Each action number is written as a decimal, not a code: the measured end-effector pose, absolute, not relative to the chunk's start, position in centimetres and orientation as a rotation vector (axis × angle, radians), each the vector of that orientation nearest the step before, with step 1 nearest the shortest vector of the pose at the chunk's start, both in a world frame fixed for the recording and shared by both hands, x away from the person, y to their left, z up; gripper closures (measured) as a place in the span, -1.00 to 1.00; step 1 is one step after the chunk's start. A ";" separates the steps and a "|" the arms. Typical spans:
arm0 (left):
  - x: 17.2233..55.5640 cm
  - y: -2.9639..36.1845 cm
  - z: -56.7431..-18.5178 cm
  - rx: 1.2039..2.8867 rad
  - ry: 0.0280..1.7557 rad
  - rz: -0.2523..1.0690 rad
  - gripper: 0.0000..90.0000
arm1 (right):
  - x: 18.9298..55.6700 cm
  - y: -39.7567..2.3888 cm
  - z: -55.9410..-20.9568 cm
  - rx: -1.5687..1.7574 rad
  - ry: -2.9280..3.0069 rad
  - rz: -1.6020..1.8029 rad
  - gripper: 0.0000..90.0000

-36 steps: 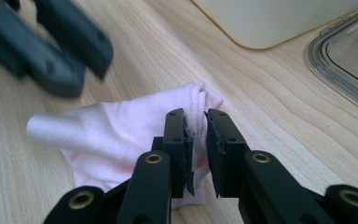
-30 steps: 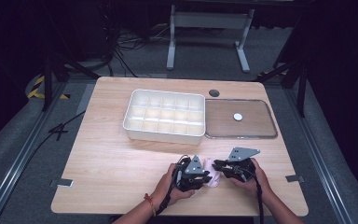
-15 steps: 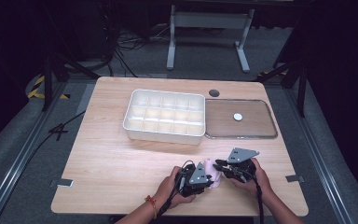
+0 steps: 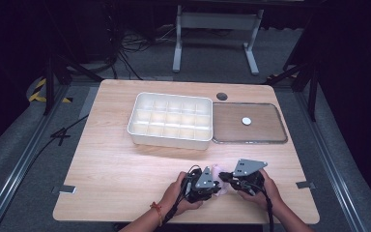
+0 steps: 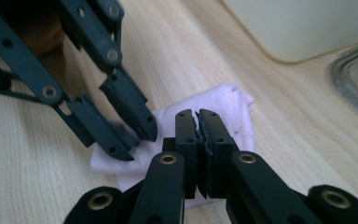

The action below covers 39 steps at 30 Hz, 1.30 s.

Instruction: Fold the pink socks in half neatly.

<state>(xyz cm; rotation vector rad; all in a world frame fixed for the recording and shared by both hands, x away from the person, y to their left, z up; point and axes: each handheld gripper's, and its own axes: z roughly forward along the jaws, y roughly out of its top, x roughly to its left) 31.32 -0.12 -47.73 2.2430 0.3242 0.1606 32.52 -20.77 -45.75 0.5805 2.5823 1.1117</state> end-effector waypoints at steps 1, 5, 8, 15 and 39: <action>31.3 -0.1 -47.7 2.243 0.323 0.161 0.74 | 32.6 -20.7 -46.0 0.578 2.589 1.097 0.95; 31.2 -0.1 -47.7 2.245 0.329 0.167 0.74 | 33.0 -20.9 -46.4 0.606 2.590 1.093 0.98; 31.2 -0.2 -47.7 2.244 0.325 0.166 0.75 | 33.2 -21.2 -46.4 0.628 2.571 1.093 0.98; 31.1 -0.4 -47.2 2.278 0.307 0.152 0.76 | 33.4 -21.6 -46.4 0.641 2.556 1.088 0.99; 31.1 -0.4 -46.5 2.270 0.297 0.109 0.71 | 33.8 -22.9 -45.5 0.716 2.481 1.088 0.86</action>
